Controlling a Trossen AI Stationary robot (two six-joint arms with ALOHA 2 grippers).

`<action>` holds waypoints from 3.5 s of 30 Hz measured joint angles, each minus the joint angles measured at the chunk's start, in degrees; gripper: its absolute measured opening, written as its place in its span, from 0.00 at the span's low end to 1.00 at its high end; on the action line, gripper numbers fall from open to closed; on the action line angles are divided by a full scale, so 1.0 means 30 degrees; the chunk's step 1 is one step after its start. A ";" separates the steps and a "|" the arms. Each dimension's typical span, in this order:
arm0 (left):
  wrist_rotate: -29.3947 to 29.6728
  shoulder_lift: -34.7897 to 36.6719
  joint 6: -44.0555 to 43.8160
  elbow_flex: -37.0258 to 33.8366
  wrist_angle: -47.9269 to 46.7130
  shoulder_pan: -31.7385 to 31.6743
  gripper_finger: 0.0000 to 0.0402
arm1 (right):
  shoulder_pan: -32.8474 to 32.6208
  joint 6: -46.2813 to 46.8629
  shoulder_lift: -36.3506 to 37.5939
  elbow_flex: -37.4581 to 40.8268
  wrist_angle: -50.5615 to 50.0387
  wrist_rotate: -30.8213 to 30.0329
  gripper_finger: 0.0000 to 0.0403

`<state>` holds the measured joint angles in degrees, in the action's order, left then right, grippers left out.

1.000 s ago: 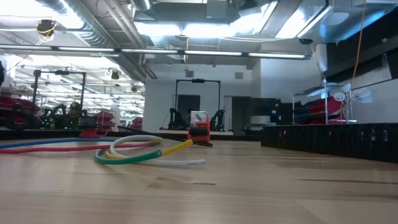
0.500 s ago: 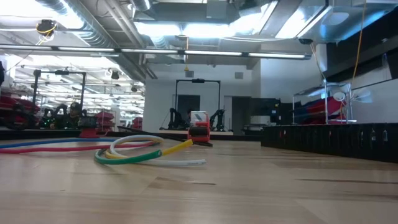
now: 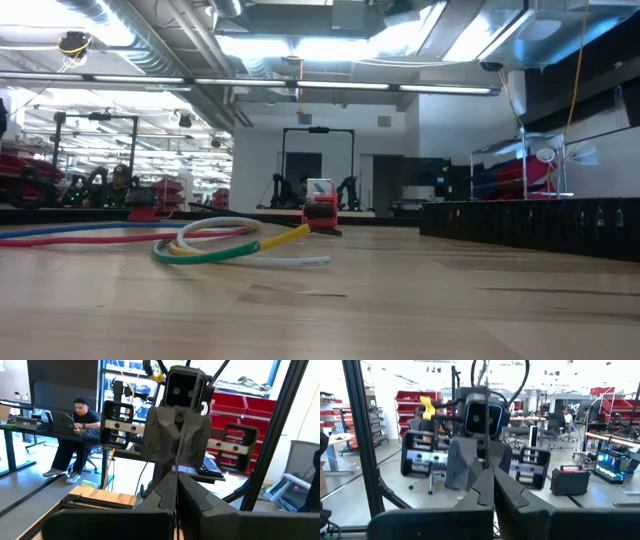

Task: Ziptie cables
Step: Wrap the black zip tie on the cable

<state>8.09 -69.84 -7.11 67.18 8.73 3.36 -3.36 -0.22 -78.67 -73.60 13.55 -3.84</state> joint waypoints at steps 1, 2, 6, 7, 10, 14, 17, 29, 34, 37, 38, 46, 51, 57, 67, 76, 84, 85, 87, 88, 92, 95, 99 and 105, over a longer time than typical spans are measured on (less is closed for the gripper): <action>0.0002 -0.0034 0.0000 0.0000 -0.0083 0.0000 0.00 | 0.0000 0.0053 -0.0064 0.0000 0.0066 0.0008 0.00; 0.0006 -0.0123 0.0000 0.0000 -0.0176 -0.0007 0.00 | 0.0000 0.0076 -0.0172 0.0000 0.0063 0.0015 0.00; 0.0024 -0.0370 0.0001 -0.0007 -0.0326 -0.0015 0.00 | 0.0000 0.0435 -0.0783 -0.0054 0.0147 0.0124 0.00; 0.0025 -0.0423 0.0015 -0.0007 -0.0307 -0.0015 0.00 | 0.0000 0.0439 -0.0908 -0.0146 0.0163 0.0124 0.00; 0.0044 -0.0437 0.0109 -0.0029 -0.0262 -0.0015 0.00 | 0.0000 0.0300 -0.0950 -0.0366 -0.0024 0.0101 0.00; -0.0006 -0.0393 0.0240 -0.0029 -0.0138 -0.0013 0.00 | 0.0000 -0.0795 -0.0667 -0.1011 -0.1081 -0.0399 0.00; -0.0027 -0.0340 0.0393 -0.0029 -0.0067 0.0007 0.00 | 0.0002 -0.1351 -0.0239 -0.1832 -0.2905 -0.0716 0.00; -0.0012 -0.0233 0.0437 -0.0022 0.0357 0.0000 0.00 | 0.0000 -0.0051 -0.0172 -0.2965 -0.8100 -0.2469 0.10; -0.0012 -0.0233 0.0444 -0.0022 0.0328 0.0000 0.00 | -0.0017 0.0107 -0.0155 -0.2965 -0.6573 -0.0852 0.26; -0.0008 -0.0233 0.0511 -0.0022 0.0299 0.0000 0.00 | -0.0022 0.0209 -0.0155 -0.2965 -0.5546 -0.0546 0.30; -0.0005 -0.0233 0.0514 -0.0022 0.0303 -0.0011 0.00 | -0.0015 0.0206 -0.0155 -0.2965 -0.5357 -0.0549 0.30; 0.0013 -0.0233 0.0510 -0.0022 0.0280 -0.0007 0.00 | -0.0015 0.0037 -0.0323 -0.2965 -0.5450 -0.1363 0.08; 0.0059 -0.0233 0.0510 -0.0022 0.0258 -0.0010 0.00 | -0.0013 -0.0004 -0.0330 -0.2967 -0.5459 -0.1317 0.02; -0.0036 -0.0204 0.0407 0.0017 -0.0357 -0.0022 0.01 | 0.0006 -0.0053 -0.0344 -0.2965 -0.5314 -0.0184 0.00; -0.0238 -0.0211 -0.0106 0.2078 -0.4861 -0.0022 0.28 | 0.0021 -0.0029 -0.0472 -0.3300 -0.6175 0.0644 0.00; -0.0274 -0.0338 -0.0146 0.2826 -0.7985 -0.0124 0.31 | 0.0036 -0.0024 -0.2987 -0.6267 -0.9027 0.1501 0.00; -0.0230 -0.0363 -0.0124 0.2805 -0.8436 0.0022 0.26 | 0.0036 -0.0104 -0.4279 -0.8137 -1.1336 0.1698 0.00; -0.0224 -0.0326 -0.0127 0.2805 -0.8542 0.0015 0.25 | 0.0036 -0.0096 -0.4281 -0.8153 -1.1392 0.1696 0.00; -0.0232 -0.0262 -0.0124 0.2805 -0.8851 0.0015 0.23 | 0.0036 -0.0062 -0.4337 -0.8145 -1.1615 0.1690 0.00; -0.0223 -0.0257 -0.0124 0.2805 -0.8932 0.0015 0.22 | 0.0025 -0.0053 -0.4364 -0.8145 -1.1623 0.1711 0.00; -0.0253 -0.0211 -0.0022 0.2805 -0.8832 0.0015 0.18 | 0.0015 -0.0009 -0.4352 -0.8145 -1.1582 0.1706 0.00; -0.0545 -0.0204 0.0279 0.2805 -0.8876 0.0015 0.12 | 0.0015 0.0034 -0.4352 -0.8138 -1.1594 0.1705 0.00; -0.0580 -0.0204 0.0440 0.2805 -0.8874 0.0015 0.02 | 0.0015 0.0049 -0.4352 -0.8135 -1.1619 0.1564 0.01; -0.0551 -0.0184 0.0360 0.2805 -0.8874 -0.0008 0.00 | 0.0007 -0.0169 -0.4323 -0.8131 -1.1791 0.0742 0.06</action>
<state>6.44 -70.40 -6.04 75.59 -17.89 3.33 -3.33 -0.73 -91.64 -98.00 -21.82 -1.61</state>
